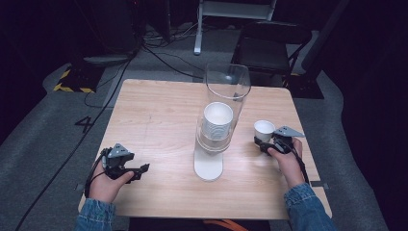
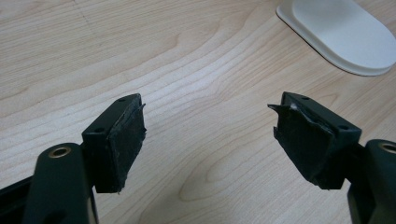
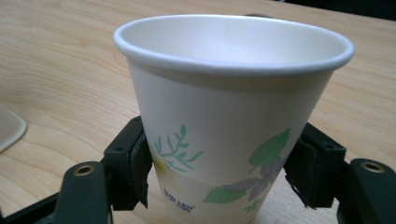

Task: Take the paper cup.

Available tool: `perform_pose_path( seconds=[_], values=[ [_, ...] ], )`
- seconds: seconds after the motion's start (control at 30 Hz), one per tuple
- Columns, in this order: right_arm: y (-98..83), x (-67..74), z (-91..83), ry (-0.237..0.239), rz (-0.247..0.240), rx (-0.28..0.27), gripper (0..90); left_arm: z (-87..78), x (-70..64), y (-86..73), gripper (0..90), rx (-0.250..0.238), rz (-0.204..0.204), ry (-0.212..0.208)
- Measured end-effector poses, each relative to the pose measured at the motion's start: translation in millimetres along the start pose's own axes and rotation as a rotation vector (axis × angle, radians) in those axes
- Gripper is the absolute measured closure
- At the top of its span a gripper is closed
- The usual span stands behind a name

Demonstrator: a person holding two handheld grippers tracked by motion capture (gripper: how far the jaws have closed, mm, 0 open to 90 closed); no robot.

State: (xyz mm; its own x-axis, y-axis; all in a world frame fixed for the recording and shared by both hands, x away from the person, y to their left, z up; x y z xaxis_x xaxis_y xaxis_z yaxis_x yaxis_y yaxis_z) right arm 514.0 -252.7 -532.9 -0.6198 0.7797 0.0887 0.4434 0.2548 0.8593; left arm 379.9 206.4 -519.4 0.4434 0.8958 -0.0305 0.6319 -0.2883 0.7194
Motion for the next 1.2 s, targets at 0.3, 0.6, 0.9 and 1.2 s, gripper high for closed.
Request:
perform_pose_path(
  seconds=[0.3, 0.6, 0.9, 1.2],
  values=[
    [-7.1, 5.4, 8.4, 0.02, 0.014, 0.033, 30.9, -0.6, 0.1, -0.8, 24.0, 0.001, -0.001, -0.003],
    [-10.0, 8.2, 8.6, 0.03, 0.008, 0.056, 29.9, -0.3, -0.9, -0.9, 24.0, 0.006, -0.003, -0.009],
    [-10.8, 7.7, 7.3, 0.01, 0.026, 0.053, 16.5, -0.1, -1.7, 0.8, 24.1, 0.0, -0.001, -0.01],
    [-6.1, 11.6, -6.9, 0.025, 0.031, 0.04, 16.1, -1.3, -2.2, 1.7, 24.0, 0.0, -0.002, -0.016]
  ],
)
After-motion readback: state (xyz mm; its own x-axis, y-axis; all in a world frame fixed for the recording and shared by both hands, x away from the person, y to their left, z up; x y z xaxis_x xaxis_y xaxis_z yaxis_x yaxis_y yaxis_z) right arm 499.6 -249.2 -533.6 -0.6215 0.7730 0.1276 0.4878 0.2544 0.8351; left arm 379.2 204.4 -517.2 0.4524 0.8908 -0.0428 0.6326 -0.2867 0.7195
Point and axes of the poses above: each handheld gripper's, and its own axes: z roughly forward along the jaws, y roughly out of its top, x roughly to its left, the point moved 9 cm from there along z, roughly forward along the jaws, and after that the axes turned 10 degrees about y, right-handed, at the moved point
